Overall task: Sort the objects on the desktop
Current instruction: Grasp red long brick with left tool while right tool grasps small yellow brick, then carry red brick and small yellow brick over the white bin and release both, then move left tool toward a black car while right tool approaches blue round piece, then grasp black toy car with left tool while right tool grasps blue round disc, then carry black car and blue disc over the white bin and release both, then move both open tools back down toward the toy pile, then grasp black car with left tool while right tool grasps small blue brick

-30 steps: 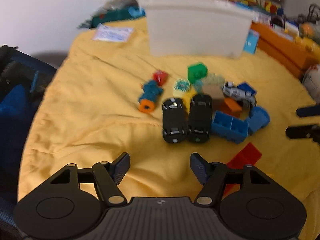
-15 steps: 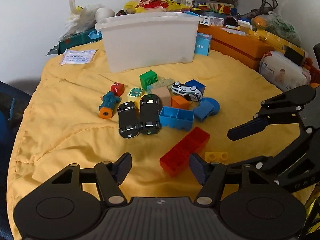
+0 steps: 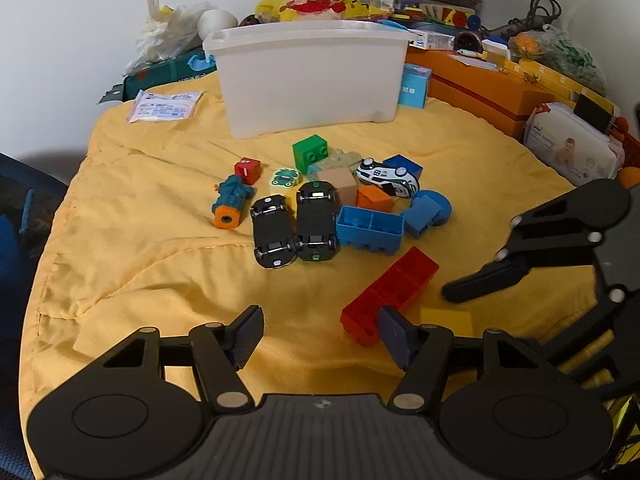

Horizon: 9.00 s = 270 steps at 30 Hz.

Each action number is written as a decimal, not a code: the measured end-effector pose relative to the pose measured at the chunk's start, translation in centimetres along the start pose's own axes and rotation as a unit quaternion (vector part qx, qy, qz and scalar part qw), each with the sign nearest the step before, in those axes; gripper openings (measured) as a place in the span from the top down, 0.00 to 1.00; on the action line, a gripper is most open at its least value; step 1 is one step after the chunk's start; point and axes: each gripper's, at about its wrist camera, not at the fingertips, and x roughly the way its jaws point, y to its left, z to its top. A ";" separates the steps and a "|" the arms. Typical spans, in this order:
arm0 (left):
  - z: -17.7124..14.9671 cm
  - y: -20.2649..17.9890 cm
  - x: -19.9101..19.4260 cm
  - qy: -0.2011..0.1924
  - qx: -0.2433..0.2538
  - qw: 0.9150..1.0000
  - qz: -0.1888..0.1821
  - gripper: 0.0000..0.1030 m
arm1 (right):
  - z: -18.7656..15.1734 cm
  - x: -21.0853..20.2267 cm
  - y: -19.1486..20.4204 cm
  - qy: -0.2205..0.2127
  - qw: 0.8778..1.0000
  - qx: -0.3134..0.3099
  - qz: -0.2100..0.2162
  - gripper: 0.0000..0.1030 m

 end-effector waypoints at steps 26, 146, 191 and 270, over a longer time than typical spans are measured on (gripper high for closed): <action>2.6 -2.0 1.9 0.012 0.001 0.999 -0.035 0.74 | -5.1 -6.8 -8.9 -0.021 0.966 0.249 -0.070 0.74; 4.8 3.1 3.6 0.009 -0.032 0.999 0.020 0.68 | -1.5 -4.5 -10.2 -0.007 0.974 0.169 -0.152 0.59; 25.7 4.6 -1.1 -0.143 -0.055 0.988 0.019 0.64 | 14.0 -10.9 -22.4 -0.165 0.937 0.264 -0.157 0.59; 6.3 -0.3 4.9 0.005 -0.028 1.000 0.003 0.68 | 0.2 -0.4 -9.6 0.020 0.974 0.185 -0.126 0.66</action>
